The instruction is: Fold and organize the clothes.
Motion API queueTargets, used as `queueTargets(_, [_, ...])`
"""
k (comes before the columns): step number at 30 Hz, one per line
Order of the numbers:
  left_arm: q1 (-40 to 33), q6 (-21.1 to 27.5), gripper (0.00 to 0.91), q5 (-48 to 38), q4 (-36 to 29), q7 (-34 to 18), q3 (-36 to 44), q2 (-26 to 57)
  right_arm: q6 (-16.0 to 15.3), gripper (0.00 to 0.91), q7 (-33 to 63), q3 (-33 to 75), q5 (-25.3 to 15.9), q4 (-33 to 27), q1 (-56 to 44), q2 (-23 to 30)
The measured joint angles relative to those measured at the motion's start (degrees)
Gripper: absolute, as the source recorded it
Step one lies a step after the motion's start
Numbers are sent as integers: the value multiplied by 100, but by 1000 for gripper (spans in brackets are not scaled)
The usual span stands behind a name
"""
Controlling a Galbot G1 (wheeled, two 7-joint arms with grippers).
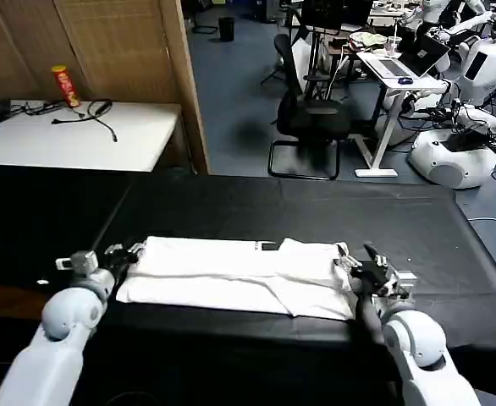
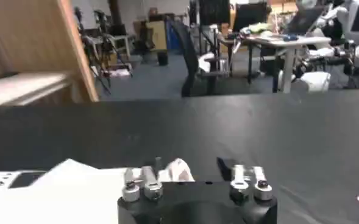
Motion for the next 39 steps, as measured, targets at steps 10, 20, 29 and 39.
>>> queueTargets(10, [680,-41,878,-26,-296,58,-382,-254,50,878,3,96,-26,509,-394,51])
queueTargets(20, [984,-282,146,552,-300,253,-381,-426,141,878,10,57,-150,655,-448,92])
queueTargets(29, [1073,-312,49,696,-332,380,-290,-450,232,878,-45,18,-275,617,-419,149])
queueTargets(39, [922,-103,0,515,-306,506,-320,-242,249,878,-76,81,-292,632,-390,154])
